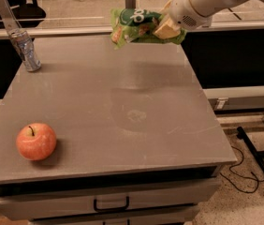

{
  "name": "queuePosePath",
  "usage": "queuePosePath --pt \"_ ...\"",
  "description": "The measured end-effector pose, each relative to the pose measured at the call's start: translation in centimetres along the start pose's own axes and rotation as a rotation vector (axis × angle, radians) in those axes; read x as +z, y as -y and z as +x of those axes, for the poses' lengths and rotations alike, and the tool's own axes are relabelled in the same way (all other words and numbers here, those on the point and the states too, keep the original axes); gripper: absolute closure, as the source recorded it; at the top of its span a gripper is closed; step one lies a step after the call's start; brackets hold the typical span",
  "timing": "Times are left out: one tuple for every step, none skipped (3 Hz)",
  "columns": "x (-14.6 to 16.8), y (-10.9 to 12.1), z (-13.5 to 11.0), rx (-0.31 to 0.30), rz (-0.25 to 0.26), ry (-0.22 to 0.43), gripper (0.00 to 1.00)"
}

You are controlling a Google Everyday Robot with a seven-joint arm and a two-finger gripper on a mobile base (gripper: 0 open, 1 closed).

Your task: Move green rice chip bag near redbull can

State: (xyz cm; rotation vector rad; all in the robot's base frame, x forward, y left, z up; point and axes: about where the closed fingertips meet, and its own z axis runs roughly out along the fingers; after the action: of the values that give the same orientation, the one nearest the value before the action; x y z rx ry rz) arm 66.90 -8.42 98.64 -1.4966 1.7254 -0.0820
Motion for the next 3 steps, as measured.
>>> queuePosePath --pt "3.1 -0.6 -1.9 -0.053 -0.045 0.033 1.0" --pt "8.3 -1.7 -4.3 -0.104 -0.107 0.064 1.0" --pt "12.9 -3.0 -6.0 -0.12 -0.154 0.066 1.0"
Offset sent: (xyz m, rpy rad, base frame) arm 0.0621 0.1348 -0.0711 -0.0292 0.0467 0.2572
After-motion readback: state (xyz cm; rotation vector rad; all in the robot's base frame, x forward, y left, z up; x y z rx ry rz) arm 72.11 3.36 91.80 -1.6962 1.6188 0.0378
